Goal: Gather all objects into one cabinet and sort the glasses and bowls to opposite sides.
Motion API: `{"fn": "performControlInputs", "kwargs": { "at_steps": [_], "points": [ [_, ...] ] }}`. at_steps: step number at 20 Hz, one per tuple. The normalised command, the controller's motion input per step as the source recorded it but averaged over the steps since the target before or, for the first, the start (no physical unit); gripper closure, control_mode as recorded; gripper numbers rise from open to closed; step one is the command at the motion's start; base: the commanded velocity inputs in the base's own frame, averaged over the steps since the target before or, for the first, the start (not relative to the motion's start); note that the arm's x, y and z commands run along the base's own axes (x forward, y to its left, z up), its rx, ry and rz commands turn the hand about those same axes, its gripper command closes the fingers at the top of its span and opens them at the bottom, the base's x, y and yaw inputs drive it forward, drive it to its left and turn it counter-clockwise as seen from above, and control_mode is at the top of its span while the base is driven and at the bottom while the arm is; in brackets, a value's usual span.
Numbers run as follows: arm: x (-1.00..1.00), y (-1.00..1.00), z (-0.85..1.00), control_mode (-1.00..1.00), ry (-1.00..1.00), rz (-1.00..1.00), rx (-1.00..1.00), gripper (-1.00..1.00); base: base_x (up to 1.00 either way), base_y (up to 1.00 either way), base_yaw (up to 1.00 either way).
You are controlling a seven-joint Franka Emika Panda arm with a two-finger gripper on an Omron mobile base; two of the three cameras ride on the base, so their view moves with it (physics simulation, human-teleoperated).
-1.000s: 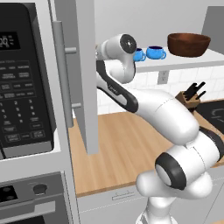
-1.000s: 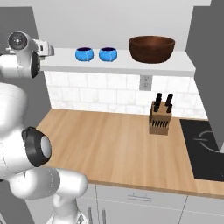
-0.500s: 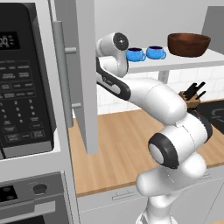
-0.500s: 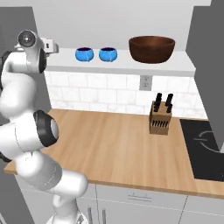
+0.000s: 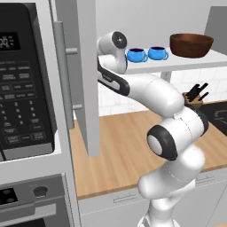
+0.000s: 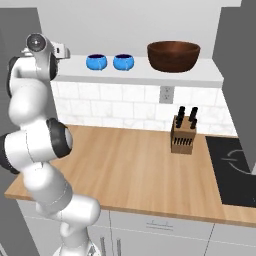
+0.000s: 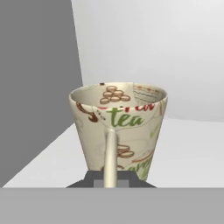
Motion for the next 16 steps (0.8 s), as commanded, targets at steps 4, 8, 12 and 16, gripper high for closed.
{"fn": "performControlInputs", "kwargs": {
  "at_steps": [4, 8, 12, 16],
  "points": [
    [0.50, 0.05, 0.00, -1.00, 0.00, 0.00, 0.00, 1.00, 0.00, 0.00, 0.00],
    [0.40, 0.14, 0.00, -1.00, 0.00, 0.00, 0.00, 1.00, 0.00, 0.00, 0.00],
    [0.20, 0.21, -0.02, -1.00, 0.00, 0.00, -0.01, 1.00, 0.00, 0.00, 0.00],
    [0.14, 0.17, -0.02, -1.00, 0.00, 0.00, 0.00, 1.00, 0.00, 0.00, 0.00]
  ]
}}
